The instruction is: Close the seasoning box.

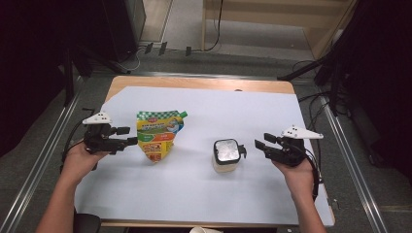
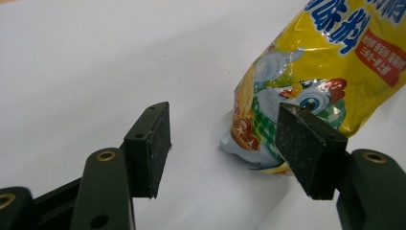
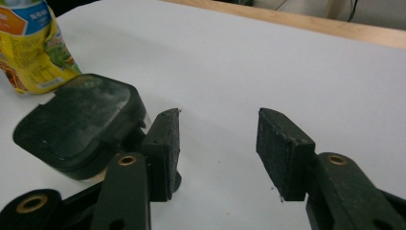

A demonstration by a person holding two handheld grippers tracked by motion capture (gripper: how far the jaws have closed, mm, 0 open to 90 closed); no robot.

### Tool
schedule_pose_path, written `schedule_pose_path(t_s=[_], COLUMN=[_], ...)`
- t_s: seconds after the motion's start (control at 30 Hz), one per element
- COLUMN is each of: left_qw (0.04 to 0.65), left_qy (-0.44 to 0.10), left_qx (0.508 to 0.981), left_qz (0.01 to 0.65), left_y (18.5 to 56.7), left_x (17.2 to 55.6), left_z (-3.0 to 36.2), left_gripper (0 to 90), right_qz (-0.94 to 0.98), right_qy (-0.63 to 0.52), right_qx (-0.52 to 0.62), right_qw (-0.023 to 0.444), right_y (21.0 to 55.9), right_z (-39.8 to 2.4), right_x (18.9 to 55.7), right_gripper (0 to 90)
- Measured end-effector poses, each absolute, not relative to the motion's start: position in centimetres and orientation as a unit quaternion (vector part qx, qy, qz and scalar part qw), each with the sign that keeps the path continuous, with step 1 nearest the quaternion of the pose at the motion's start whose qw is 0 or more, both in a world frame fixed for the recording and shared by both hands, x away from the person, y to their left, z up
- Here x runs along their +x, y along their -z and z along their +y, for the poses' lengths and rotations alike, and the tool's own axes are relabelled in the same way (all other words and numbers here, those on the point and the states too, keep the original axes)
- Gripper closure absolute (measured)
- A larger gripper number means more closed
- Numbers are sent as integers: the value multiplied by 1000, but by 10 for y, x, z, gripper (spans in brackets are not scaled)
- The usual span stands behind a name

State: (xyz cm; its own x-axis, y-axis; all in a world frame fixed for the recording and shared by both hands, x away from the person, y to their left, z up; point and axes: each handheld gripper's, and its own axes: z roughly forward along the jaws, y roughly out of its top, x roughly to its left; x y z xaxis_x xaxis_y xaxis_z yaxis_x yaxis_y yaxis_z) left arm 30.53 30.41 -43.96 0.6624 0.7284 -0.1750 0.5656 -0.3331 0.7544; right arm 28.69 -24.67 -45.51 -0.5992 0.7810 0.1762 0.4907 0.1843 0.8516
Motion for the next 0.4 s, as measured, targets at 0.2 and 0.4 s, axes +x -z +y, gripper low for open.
schedule_pose_path(t_s=[0.2,0.4], left_qw=[415,416], left_qy=[-99,-100], left_qx=[811,809], left_qz=[400,404], left_y=[440,440], left_x=[305,307], left_z=[304,304], left_gripper=[371,358], right_qz=[751,751], right_qy=[-474,-472], right_qx=[434,436], right_qw=[151,149], right_y=[463,466], right_z=[-255,-255], right_x=[289,290], right_gripper=[486,457])
